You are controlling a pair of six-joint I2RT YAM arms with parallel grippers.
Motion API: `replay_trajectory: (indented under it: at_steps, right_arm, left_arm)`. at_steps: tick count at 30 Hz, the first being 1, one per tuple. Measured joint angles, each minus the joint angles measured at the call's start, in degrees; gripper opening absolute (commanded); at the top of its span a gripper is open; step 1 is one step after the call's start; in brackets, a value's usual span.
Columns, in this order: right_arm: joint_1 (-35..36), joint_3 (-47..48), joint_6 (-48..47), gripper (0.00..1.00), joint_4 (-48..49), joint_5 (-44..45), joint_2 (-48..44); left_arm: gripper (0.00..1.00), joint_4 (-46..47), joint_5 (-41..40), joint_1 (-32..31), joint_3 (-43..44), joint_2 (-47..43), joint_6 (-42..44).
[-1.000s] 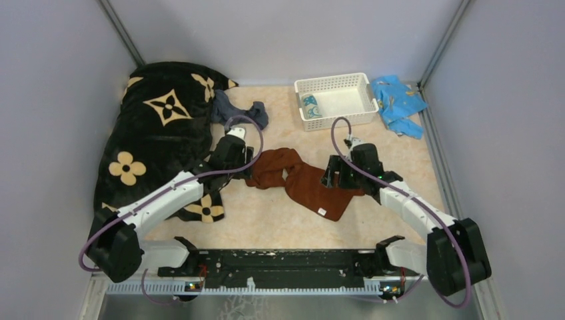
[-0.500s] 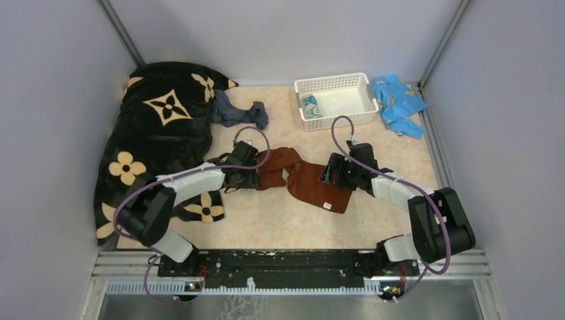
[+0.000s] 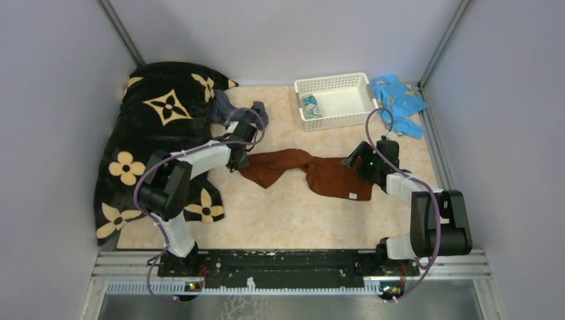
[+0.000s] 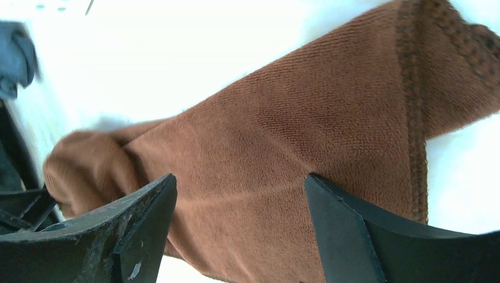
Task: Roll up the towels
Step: Flatten out the towel at the center of the board.
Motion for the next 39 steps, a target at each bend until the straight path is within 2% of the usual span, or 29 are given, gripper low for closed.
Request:
replay_trajectory:
  at_steps: [4, 9, 12, 17, 21, 25, 31, 39]
  right_arm:
    - [-1.9, -0.02, 0.59, 0.81, 0.17, 1.73, -0.2]
    - [-1.95, 0.11, -0.33, 0.81, 0.04, 1.33, -0.26]
    - [-1.95, 0.0, -1.79, 0.81, -1.62, 1.33, -1.73]
    - [-1.01, -0.35, -4.63, 0.81, -5.33, 2.1, -7.78]
    - [0.52, -0.35, -7.08, 0.81, -8.22, 2.32, -11.52]
    - [0.87, -0.44, -8.74, 0.81, -10.82, 1.92, -13.31]
    - [1.07, -1.88, -9.88, 0.81, -11.67, 0.44, -15.02]
    - [3.32, -1.92, -11.06, 0.81, -11.8, -0.24, -15.23]
  left_arm:
    - [0.28, -2.69, -3.04, 3.67, 3.28, 2.29, 0.63]
    - [0.46, -4.11, -3.34, 5.07, 6.95, 3.67, 2.16]
    - [0.53, -4.22, -1.36, 4.76, 7.06, 1.22, 3.39]
    - [0.57, -4.09, 4.02, 3.56, 5.29, -6.32, 4.42]
    - [0.57, -4.22, 11.1, 2.73, 1.84, -11.78, 6.12]
    - [0.56, -8.26, 15.93, 2.58, 1.03, -12.33, 11.15]
    - [0.54, -14.25, 17.22, 2.58, 1.27, -11.52, 23.71]
    - [0.52, -12.09, 20.7, 1.46, 2.29, -7.85, 36.54]
